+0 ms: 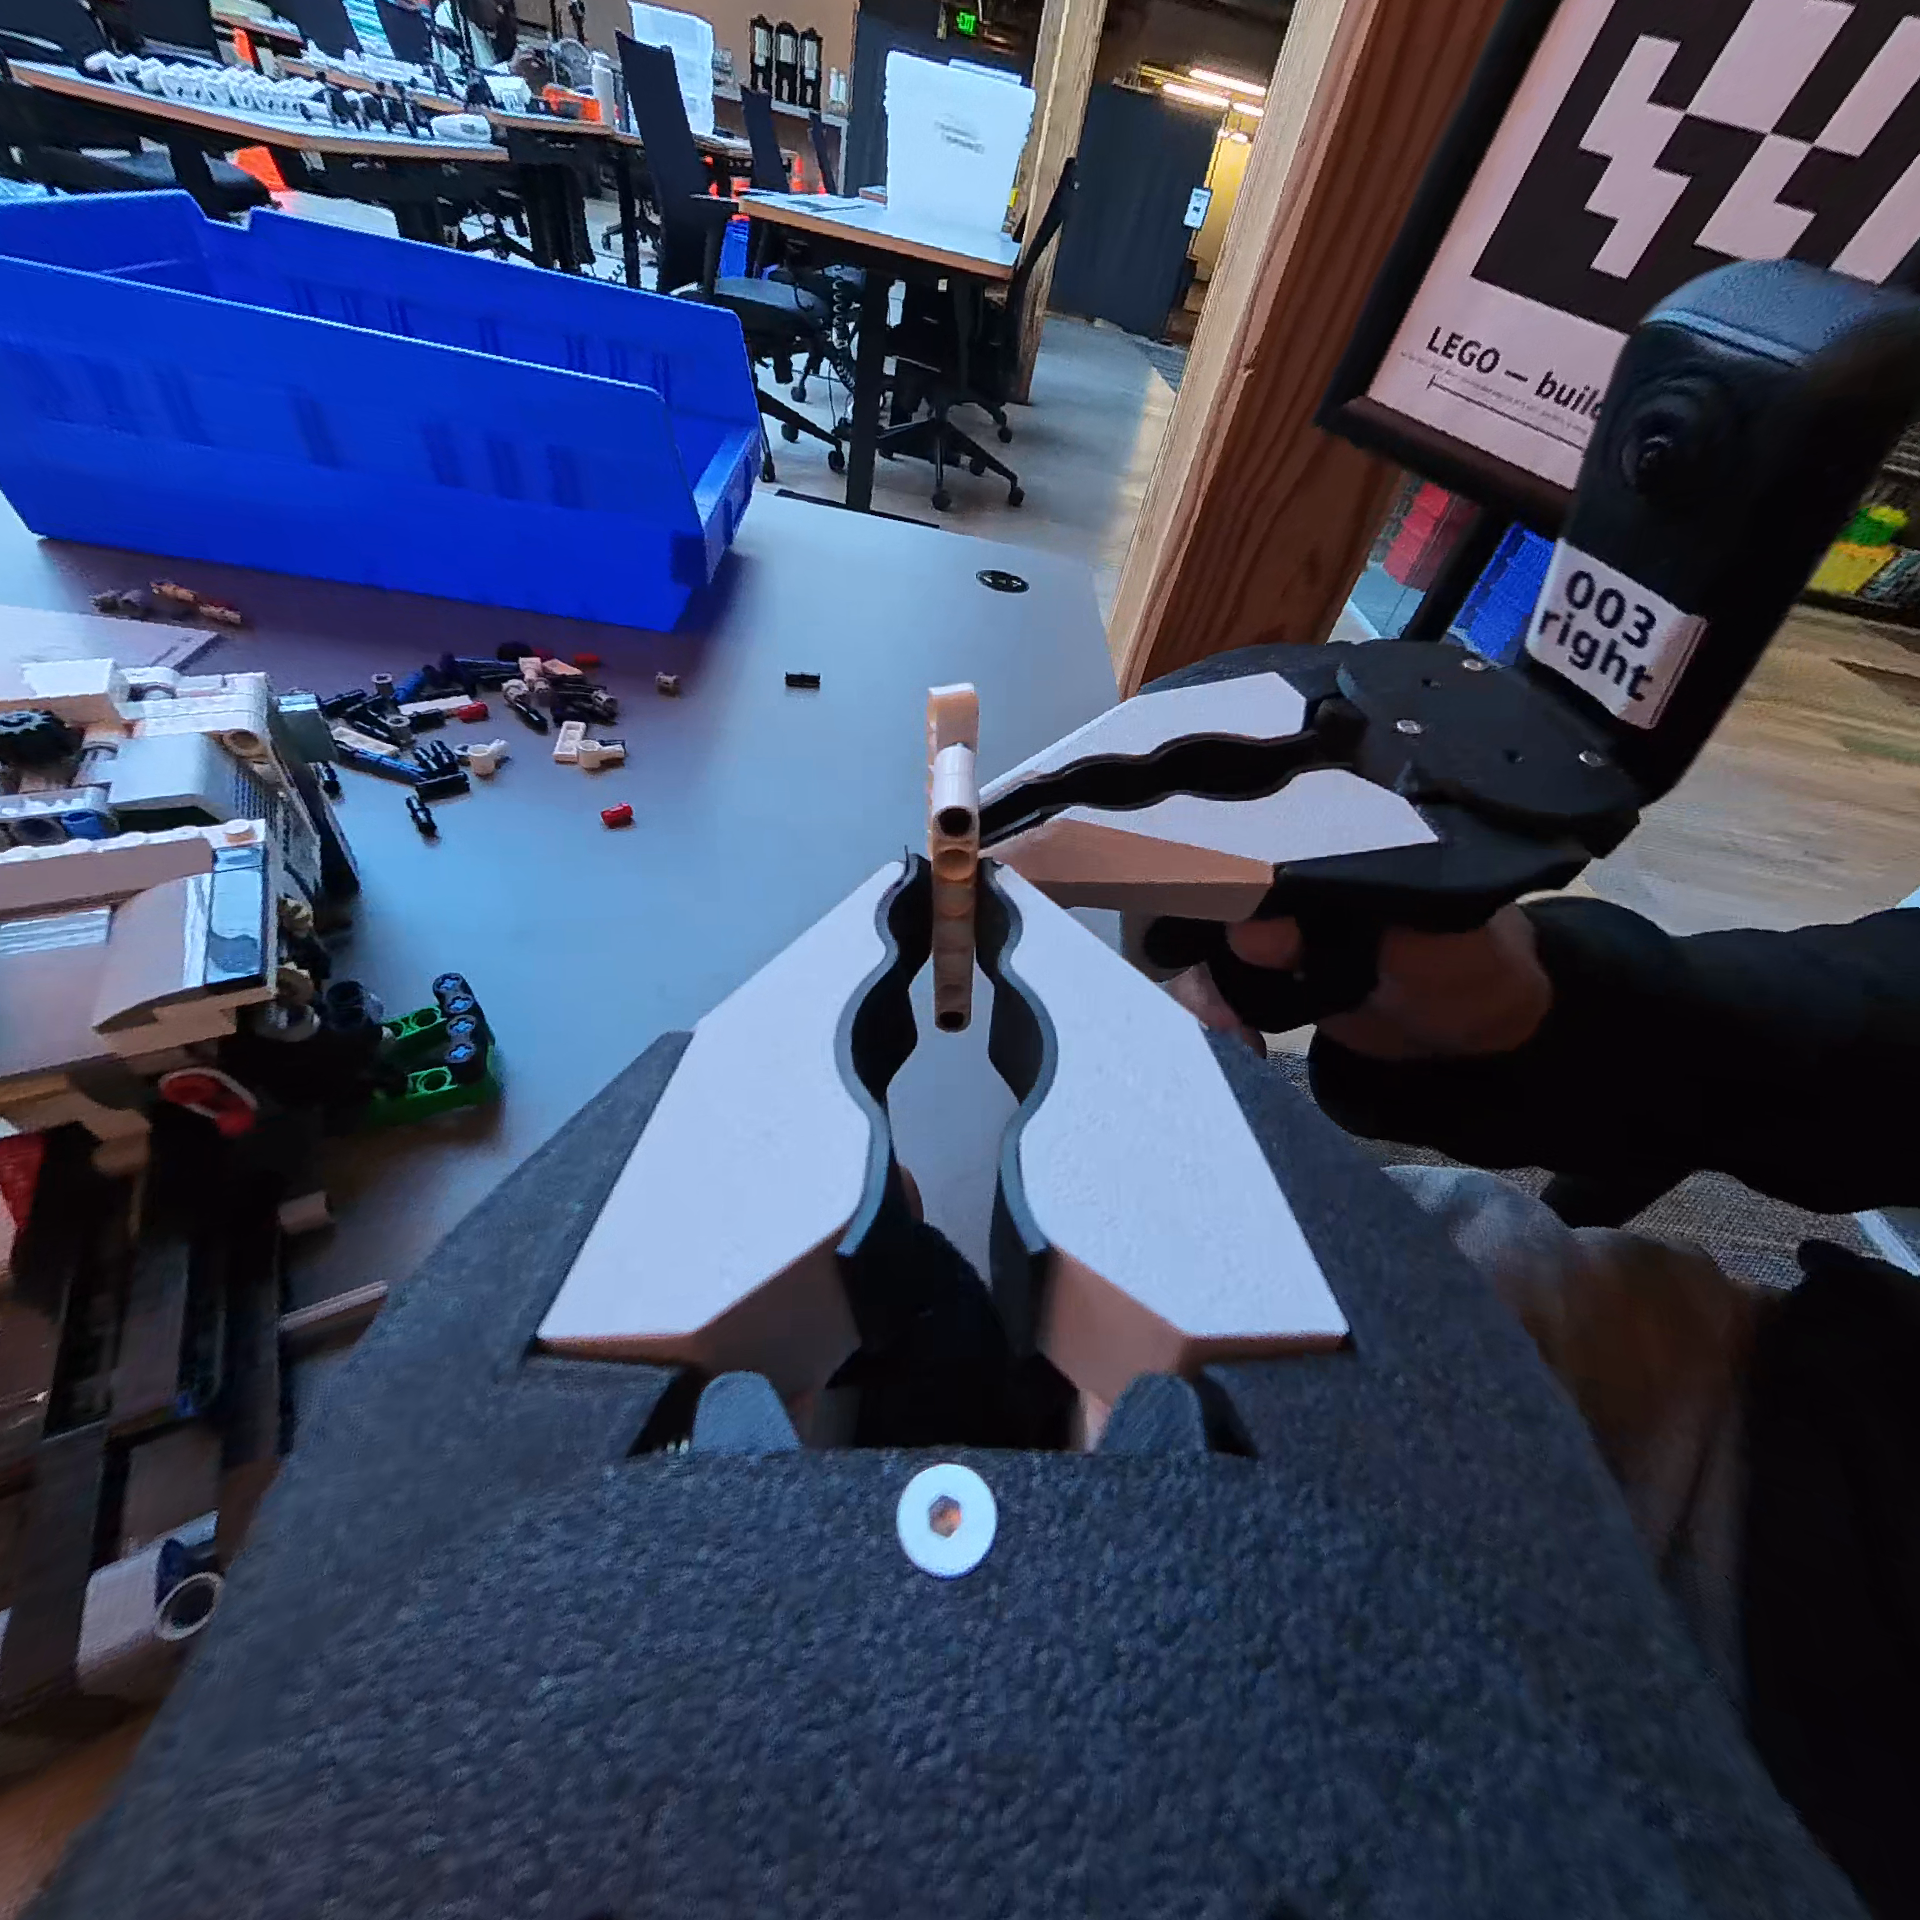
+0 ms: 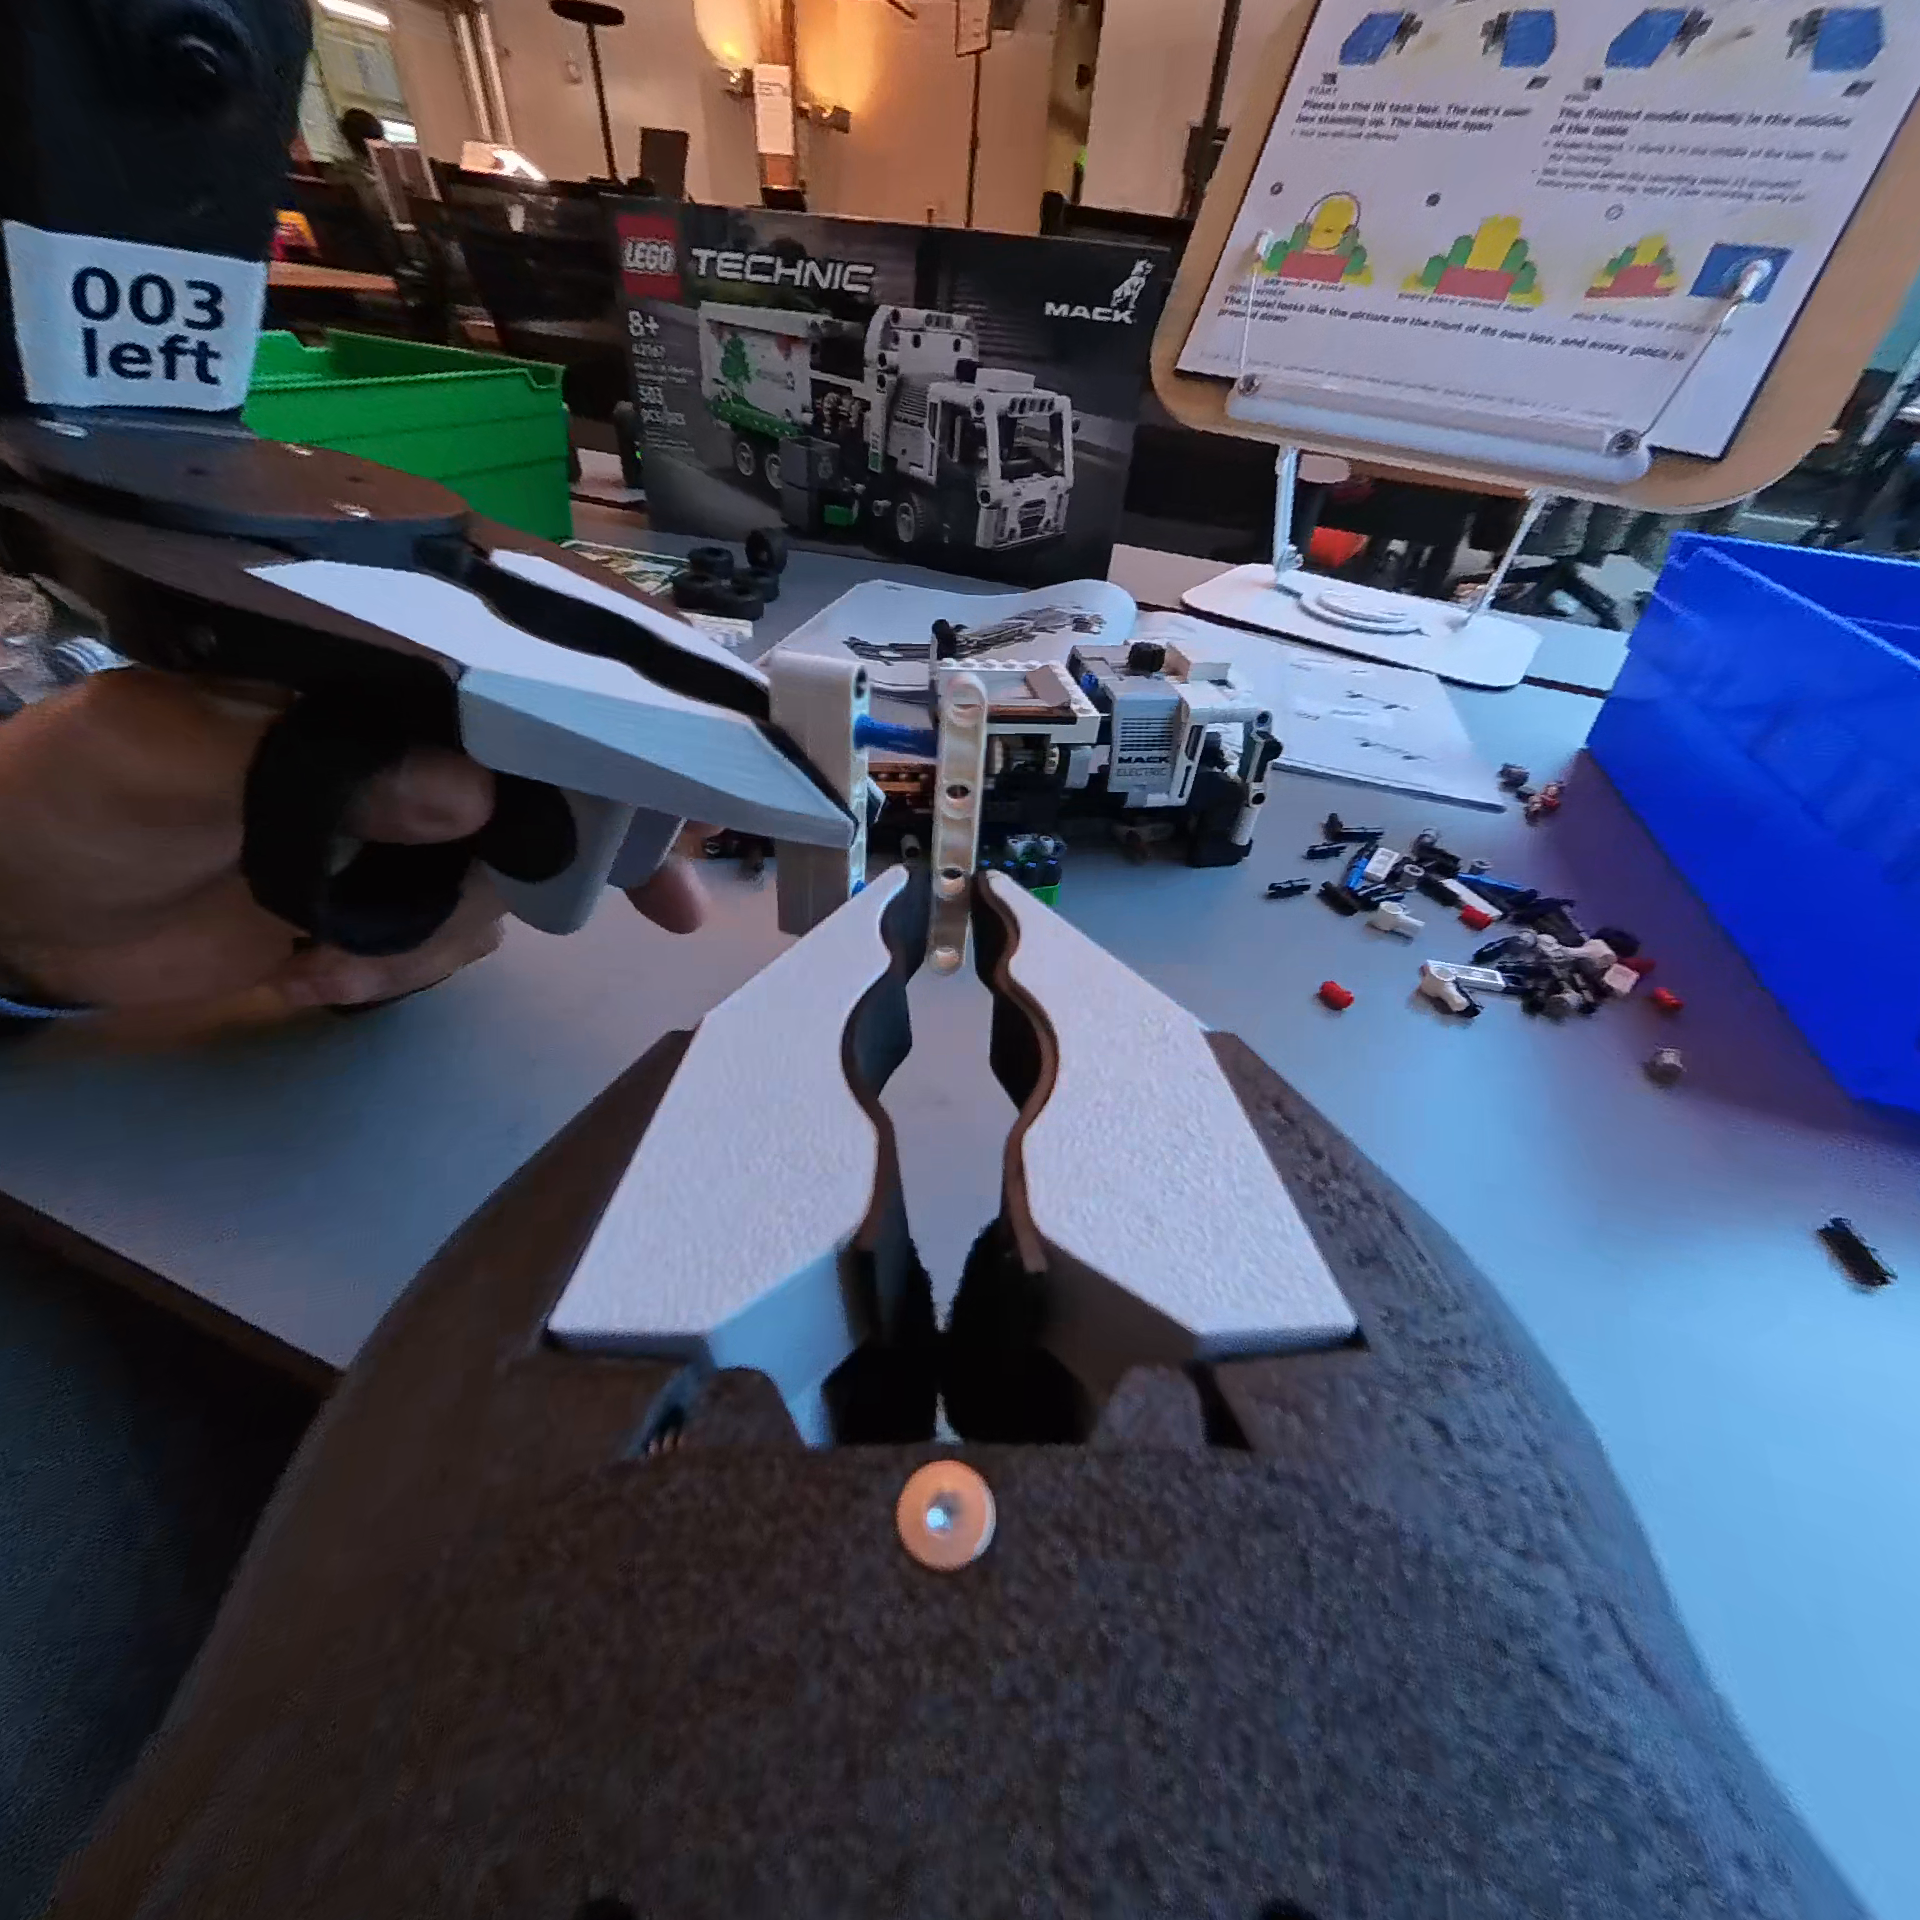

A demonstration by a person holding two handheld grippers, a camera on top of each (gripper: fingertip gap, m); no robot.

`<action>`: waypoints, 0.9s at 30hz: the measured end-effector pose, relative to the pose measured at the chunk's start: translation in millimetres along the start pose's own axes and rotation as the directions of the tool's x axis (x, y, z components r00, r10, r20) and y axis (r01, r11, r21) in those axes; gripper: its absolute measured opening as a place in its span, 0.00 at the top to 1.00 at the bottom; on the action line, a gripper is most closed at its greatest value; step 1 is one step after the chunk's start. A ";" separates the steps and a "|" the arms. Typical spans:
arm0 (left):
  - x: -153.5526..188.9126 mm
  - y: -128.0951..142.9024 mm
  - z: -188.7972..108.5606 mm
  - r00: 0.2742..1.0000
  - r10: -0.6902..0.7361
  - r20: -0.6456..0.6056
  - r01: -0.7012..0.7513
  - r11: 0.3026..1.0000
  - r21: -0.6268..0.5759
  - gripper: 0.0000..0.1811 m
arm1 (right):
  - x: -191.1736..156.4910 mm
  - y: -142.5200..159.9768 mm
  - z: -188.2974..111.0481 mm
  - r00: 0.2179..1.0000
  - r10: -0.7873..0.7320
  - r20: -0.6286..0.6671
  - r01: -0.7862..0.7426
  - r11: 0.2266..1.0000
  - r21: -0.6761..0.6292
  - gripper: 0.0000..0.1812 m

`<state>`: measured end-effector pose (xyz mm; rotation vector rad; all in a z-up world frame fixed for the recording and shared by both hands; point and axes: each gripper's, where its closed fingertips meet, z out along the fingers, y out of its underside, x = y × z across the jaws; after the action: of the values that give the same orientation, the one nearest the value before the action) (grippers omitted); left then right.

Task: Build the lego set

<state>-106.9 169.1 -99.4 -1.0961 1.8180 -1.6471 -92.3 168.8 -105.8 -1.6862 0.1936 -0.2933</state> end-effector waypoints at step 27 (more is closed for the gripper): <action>17.4 2.1 2.0 0.994 0.024 -0.109 -0.025 1.000 -0.009 0.96 | -8.0 0.2 -17.8 0.956 0.102 0.275 -0.103 0.995 -0.012 0.94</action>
<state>-116.1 154.0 -98.7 -1.0015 1.9025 -1.7157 -105.3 154.2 -104.5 -1.6879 0.0725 0.0203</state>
